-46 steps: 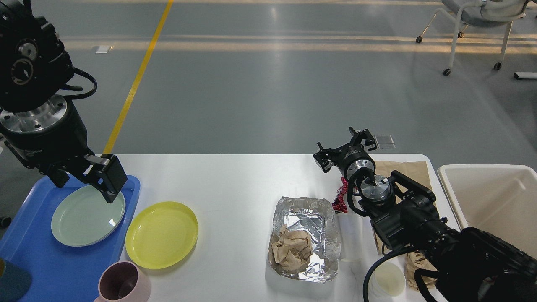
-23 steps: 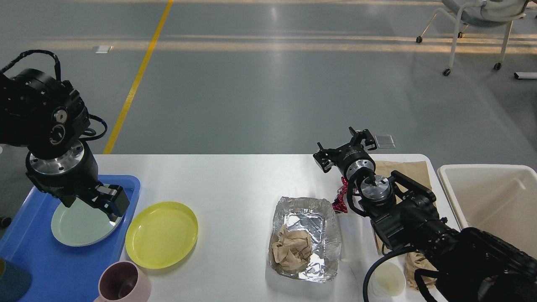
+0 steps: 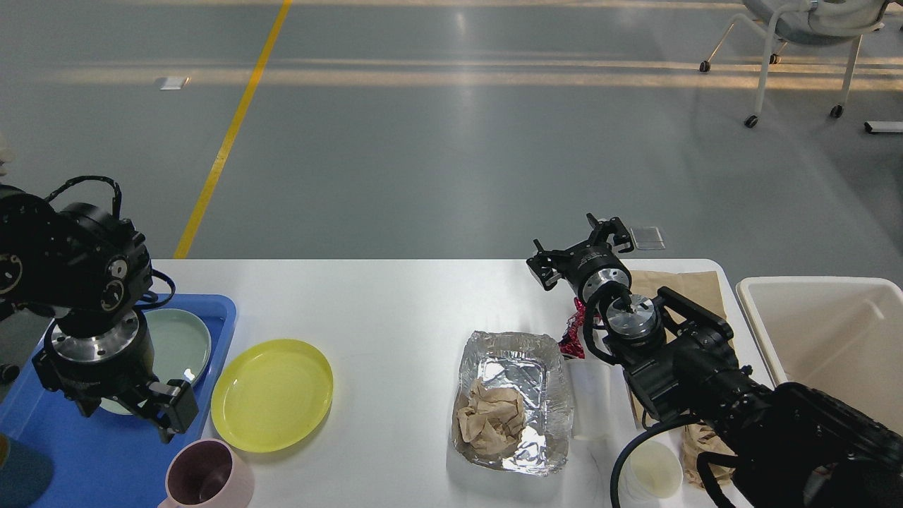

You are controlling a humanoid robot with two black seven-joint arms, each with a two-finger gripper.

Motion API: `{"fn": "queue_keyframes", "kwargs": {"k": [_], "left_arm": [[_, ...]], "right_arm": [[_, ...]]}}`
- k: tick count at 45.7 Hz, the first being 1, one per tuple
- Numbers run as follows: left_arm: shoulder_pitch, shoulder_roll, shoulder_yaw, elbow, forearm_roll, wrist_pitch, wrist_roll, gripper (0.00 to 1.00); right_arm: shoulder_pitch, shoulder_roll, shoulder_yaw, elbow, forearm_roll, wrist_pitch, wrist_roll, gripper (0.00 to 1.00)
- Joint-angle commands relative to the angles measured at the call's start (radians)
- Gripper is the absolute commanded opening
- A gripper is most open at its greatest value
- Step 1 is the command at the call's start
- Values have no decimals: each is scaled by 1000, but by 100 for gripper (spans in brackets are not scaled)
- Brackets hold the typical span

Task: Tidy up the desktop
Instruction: 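Lower the left gripper toward the mauve cup near the robot, then close the left gripper on the mauve cup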

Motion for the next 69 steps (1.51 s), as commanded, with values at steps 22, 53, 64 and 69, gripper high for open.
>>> {"fn": "queue_keyframes", "kwargs": {"k": [22, 53, 64, 69], "left_arm": [[259, 12, -22, 101, 2, 200, 29, 96], [474, -5, -159, 292, 3, 211, 27, 93], [491, -24, -160, 302, 6, 205, 29, 66], [503, -34, -170, 302, 6, 197, 27, 62]], "right_arm": [[-1, 0, 1, 0, 0, 0, 1, 100], [-1, 0, 1, 0, 0, 0, -1, 100], [-1, 0, 1, 0, 0, 0, 1, 100], [-1, 0, 1, 0, 0, 0, 1, 100]]}}
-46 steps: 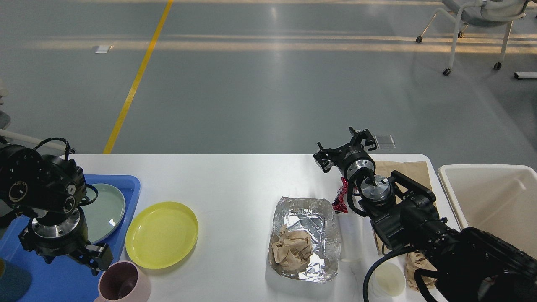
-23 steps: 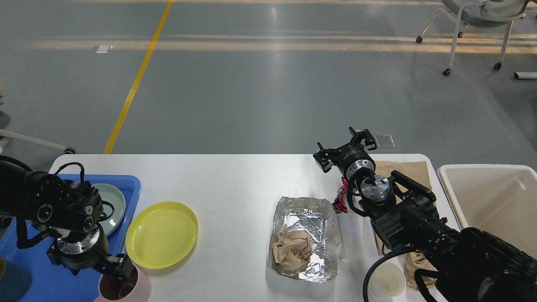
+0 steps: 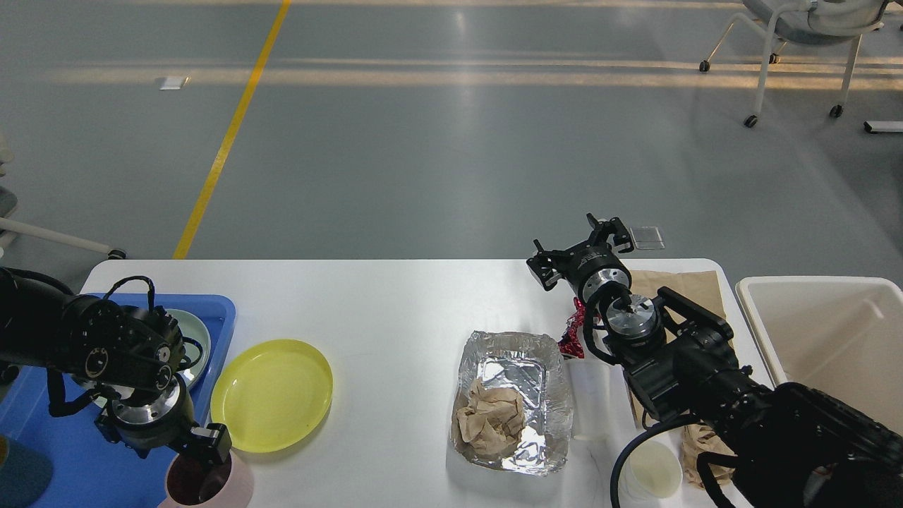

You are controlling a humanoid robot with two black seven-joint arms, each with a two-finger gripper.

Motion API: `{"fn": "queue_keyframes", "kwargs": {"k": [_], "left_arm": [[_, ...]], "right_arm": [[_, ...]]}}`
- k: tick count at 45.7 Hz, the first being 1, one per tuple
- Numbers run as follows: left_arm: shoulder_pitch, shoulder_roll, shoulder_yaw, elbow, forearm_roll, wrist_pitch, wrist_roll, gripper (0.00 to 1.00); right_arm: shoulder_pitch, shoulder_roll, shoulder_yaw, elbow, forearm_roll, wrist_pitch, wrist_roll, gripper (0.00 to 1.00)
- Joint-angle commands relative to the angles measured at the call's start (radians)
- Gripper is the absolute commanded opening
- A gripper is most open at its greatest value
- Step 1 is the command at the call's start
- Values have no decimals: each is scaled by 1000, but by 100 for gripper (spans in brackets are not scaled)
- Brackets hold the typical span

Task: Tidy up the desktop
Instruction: 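Close the left gripper on the mauve cup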

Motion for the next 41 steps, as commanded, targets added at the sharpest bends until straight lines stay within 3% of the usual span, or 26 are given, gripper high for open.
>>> {"fn": "queue_keyframes", "kwargs": {"k": [1, 8, 16, 24, 41], "left_arm": [[16, -10, -12, 0, 1, -9, -1, 62], [24, -13, -13, -2, 1, -26, -1, 47], [22, -12, -38, -2, 1, -99, -3, 31], [21, -12, -53, -2, 1, -182, -3, 2], [4, -6, -56, -2, 1, -185, -5, 0]], "right_arm": [[1, 0, -1, 0, 0, 0, 1, 100], [1, 0, 0, 0, 0, 0, 0, 100], [1, 0, 0, 0, 0, 0, 1, 100], [1, 0, 0, 0, 0, 0, 0, 100], [-1, 0, 0, 0, 0, 0, 0, 100]]}}
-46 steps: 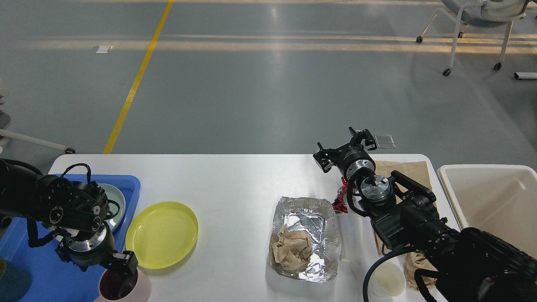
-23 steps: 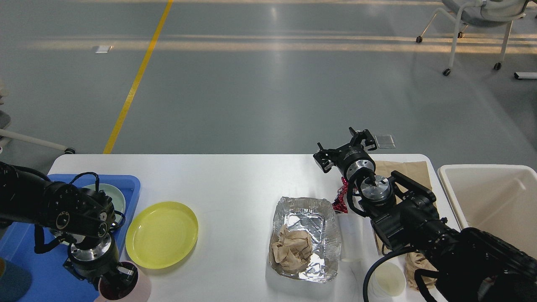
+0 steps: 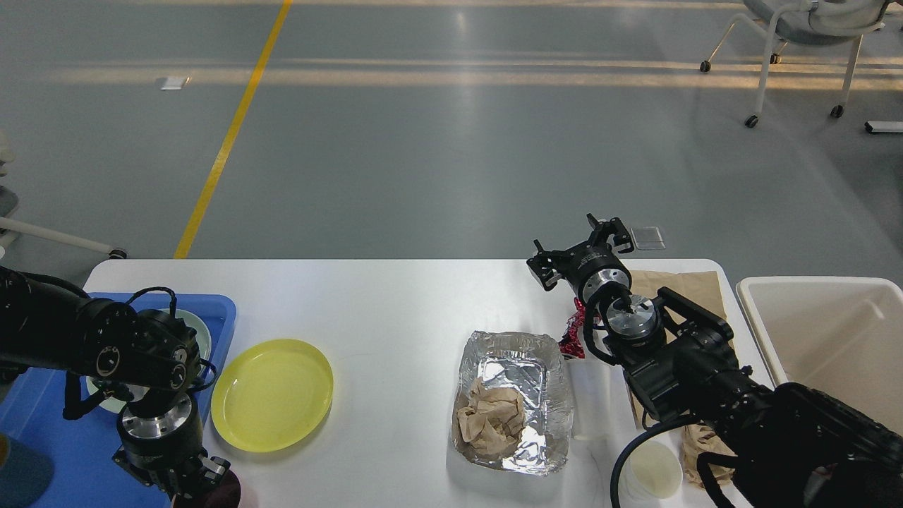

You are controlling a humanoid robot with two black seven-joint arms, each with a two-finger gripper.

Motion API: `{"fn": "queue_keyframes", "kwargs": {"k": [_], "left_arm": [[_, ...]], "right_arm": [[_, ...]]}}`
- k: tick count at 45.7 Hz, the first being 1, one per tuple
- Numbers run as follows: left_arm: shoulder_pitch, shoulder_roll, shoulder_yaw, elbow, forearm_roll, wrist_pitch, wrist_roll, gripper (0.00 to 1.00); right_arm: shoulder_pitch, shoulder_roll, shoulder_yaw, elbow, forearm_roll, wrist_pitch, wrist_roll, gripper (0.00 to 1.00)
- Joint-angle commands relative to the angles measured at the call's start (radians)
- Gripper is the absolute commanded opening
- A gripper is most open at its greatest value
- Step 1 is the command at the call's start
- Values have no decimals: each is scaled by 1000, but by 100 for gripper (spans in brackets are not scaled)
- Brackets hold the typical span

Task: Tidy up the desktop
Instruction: 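Close the left gripper on the mauve cup, then carry the mauve cup to the blue tray's near corner and lower it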

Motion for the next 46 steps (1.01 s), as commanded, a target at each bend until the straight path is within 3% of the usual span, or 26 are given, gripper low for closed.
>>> {"fn": "queue_keyframes", "kwargs": {"k": [1, 11, 26, 30, 35, 46], "left_arm": [[-4, 3, 0, 0, 0, -2, 0, 0], [-47, 10, 0, -14, 0, -37, -13, 0], [-223, 32, -12, -17, -15, -298, -20, 0], [-282, 43, -10, -23, -20, -354, -49, 0], [-363, 63, 6, -58, -22, -354, -95, 0], [-581, 118, 86, -276, -22, -354, -97, 0]], "right_arm": [[-1, 0, -1, 0, 0, 0, -1, 100], [-1, 0, 0, 0, 0, 0, -1, 100], [0, 0, 0, 0, 0, 0, 1, 100], [0, 0, 0, 0, 0, 0, 1, 100], [-1, 0, 0, 0, 0, 0, -1, 100], [1, 0, 0, 0, 0, 0, -1, 100]]}}
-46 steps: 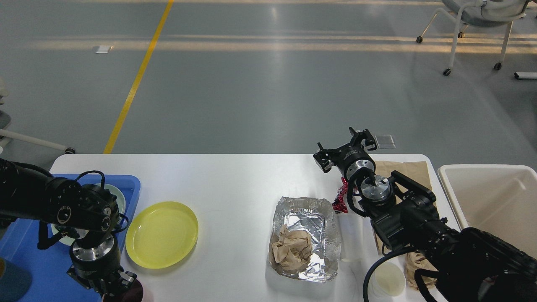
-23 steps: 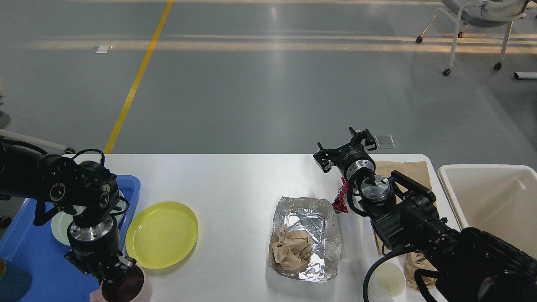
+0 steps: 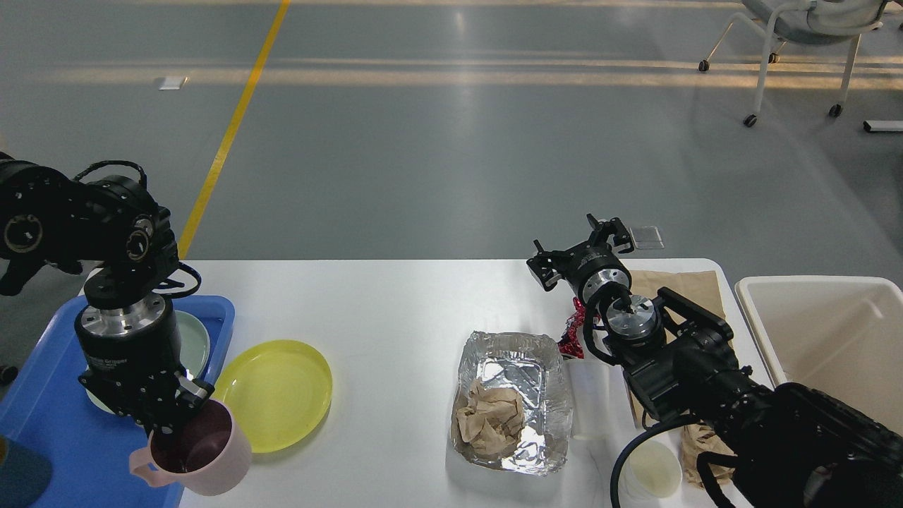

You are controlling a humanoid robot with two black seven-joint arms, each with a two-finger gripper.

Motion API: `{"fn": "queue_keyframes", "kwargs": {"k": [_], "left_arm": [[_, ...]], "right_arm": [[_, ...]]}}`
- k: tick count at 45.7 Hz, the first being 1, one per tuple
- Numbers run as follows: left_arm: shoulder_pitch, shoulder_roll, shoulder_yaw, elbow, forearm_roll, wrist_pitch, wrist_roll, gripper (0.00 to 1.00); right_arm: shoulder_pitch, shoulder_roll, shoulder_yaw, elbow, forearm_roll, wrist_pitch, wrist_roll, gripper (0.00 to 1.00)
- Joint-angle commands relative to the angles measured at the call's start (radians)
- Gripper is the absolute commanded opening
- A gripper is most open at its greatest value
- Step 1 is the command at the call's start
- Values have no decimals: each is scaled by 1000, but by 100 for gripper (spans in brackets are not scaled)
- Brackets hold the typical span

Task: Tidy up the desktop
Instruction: 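Carry the mauve cup to the blue tray's near corner and lower it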

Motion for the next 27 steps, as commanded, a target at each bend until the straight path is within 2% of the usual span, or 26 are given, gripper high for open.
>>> {"fn": "queue_keyframes", "kwargs": {"k": [1, 13, 27], "left_arm": [[-119, 29, 41, -123, 0, 0, -1, 0], [-293, 37, 110, -219, 2, 0, -1, 0], [-509, 109, 169, -230, 0, 0, -1, 0]], "right_arm": [[0, 0, 0, 0, 0, 0, 1, 100], [-1, 0, -1, -2, 0, 0, 1, 100], [-1, 0, 0, -2, 0, 0, 1, 100]]}}
